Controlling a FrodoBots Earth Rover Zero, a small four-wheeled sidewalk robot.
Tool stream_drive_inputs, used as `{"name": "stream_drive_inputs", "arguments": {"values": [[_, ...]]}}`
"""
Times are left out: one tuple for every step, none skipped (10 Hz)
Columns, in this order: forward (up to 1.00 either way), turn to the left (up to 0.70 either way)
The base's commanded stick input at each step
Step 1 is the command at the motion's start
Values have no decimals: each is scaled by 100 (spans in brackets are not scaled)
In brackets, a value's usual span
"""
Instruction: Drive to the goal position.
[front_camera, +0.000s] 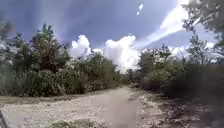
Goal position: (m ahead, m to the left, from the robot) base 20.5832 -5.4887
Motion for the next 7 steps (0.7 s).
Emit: {"name": "stream_drive_inputs", "arguments": {"values": [[70, 0], [70, 0], [70, 0], [70, 0], [70, 0], [70, 0], [70, 0]]}}
